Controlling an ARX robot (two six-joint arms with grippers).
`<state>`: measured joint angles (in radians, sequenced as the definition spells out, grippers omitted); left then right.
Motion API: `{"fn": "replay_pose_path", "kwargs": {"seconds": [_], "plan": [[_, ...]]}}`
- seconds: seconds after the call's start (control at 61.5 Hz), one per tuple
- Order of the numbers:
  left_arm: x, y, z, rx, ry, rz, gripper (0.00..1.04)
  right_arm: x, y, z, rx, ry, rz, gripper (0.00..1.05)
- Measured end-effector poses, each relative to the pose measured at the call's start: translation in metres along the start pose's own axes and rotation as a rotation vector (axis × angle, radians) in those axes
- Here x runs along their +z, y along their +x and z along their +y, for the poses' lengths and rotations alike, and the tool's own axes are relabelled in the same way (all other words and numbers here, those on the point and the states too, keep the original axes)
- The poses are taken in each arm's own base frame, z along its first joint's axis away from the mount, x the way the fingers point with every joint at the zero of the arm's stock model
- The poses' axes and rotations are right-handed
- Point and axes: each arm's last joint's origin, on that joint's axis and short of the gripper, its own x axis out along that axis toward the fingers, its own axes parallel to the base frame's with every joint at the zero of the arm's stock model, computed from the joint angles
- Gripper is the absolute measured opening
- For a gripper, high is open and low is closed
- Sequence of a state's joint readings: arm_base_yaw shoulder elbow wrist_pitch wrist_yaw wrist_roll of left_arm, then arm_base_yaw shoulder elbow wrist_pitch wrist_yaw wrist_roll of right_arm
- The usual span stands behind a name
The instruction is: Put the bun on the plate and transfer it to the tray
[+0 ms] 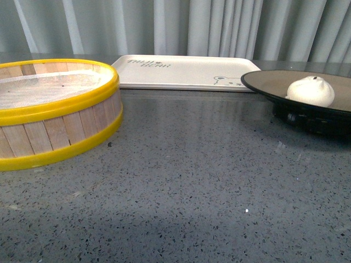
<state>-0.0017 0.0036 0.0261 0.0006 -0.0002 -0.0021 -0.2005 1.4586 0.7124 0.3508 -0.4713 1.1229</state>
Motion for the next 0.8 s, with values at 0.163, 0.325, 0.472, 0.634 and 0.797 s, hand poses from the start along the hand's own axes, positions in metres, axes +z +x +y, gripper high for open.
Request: {"fn": "replay_pose_path", "kwargs": {"seconds": [0.163, 0.325, 0.472, 0.634, 0.797], "plan": [[0.0, 0.0, 0.0, 0.0, 0.0, 0.0, 0.98, 0.004, -0.008, 0.027, 0.081, -0.063, -0.035, 0.03], [0.0, 0.0, 0.0, 0.0, 0.0, 0.0, 0.98, 0.019, 0.0, 0.056, 0.132, -0.11, -0.054, 0.03], [0.0, 0.0, 0.0, 0.0, 0.0, 0.0, 0.98, 0.034, 0.026, 0.071, 0.128, -0.116, -0.048, 0.03], [0.0, 0.0, 0.0, 0.0, 0.0, 0.0, 0.98, 0.045, 0.067, 0.085, 0.119, -0.12, -0.024, 0.03], [0.0, 0.0, 0.0, 0.0, 0.0, 0.0, 0.98, 0.041, 0.109, 0.1, 0.107, -0.157, 0.026, 0.03]]}}
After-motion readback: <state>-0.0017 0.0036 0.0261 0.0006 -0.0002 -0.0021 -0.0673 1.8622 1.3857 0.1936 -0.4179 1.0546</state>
